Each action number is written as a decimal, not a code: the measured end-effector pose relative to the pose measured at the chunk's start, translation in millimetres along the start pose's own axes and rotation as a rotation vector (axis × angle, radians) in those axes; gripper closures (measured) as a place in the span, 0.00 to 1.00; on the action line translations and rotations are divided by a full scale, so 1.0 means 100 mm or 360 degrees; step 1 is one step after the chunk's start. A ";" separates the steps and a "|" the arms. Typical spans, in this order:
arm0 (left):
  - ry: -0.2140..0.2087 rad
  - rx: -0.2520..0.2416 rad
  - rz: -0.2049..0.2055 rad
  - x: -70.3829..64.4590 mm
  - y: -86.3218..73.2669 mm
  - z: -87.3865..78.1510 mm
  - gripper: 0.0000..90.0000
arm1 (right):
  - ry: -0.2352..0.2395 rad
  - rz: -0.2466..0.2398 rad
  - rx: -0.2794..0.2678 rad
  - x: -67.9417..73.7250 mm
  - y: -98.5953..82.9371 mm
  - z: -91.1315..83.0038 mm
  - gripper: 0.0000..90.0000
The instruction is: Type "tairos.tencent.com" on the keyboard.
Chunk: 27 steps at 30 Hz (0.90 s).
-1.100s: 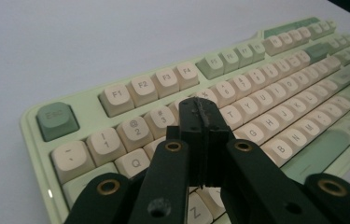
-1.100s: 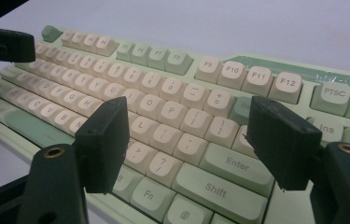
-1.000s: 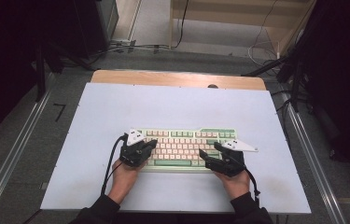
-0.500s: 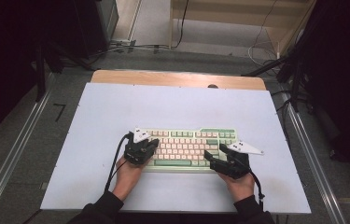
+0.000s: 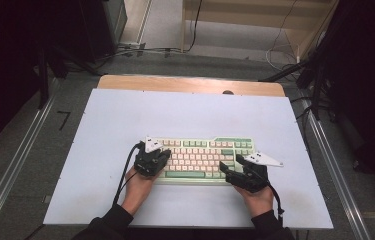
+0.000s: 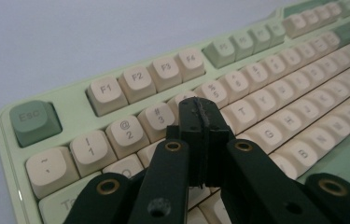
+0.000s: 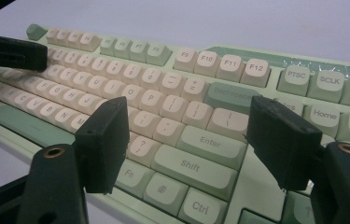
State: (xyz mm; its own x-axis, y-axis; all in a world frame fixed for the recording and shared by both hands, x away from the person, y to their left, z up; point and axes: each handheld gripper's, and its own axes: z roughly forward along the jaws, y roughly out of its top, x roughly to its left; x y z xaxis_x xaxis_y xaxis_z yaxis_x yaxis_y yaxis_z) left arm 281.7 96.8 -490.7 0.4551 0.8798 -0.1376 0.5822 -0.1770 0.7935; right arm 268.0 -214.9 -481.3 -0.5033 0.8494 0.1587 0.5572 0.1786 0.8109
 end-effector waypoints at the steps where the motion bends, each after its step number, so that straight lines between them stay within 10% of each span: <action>1: -0.0016 -0.0033 -0.0007 0.00 0.01 -0.02 0.97 | 0.0000 0.0002 -0.0001 0.00 0.00 0.00 0.31; 10: -0.0027 -0.0264 0.0015 -0.04 0.01 -0.20 0.54 | 0.0001 -0.0015 0.0005 0.02 0.01 0.03 0.35; 27: 0.0101 -0.0205 -0.0137 0.18 -0.16 -0.39 0.48 | 0.0140 -0.0129 0.0037 0.25 0.09 0.24 0.86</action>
State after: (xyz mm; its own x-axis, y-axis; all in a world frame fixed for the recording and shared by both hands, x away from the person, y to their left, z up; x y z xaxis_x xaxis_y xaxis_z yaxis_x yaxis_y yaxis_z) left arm 254.4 132.9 -482.7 0.3613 0.9161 -0.1736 0.5240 -0.0455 0.8505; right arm 276.0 -180.5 -483.7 -0.6029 0.7849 0.1430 0.5270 0.2572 0.8100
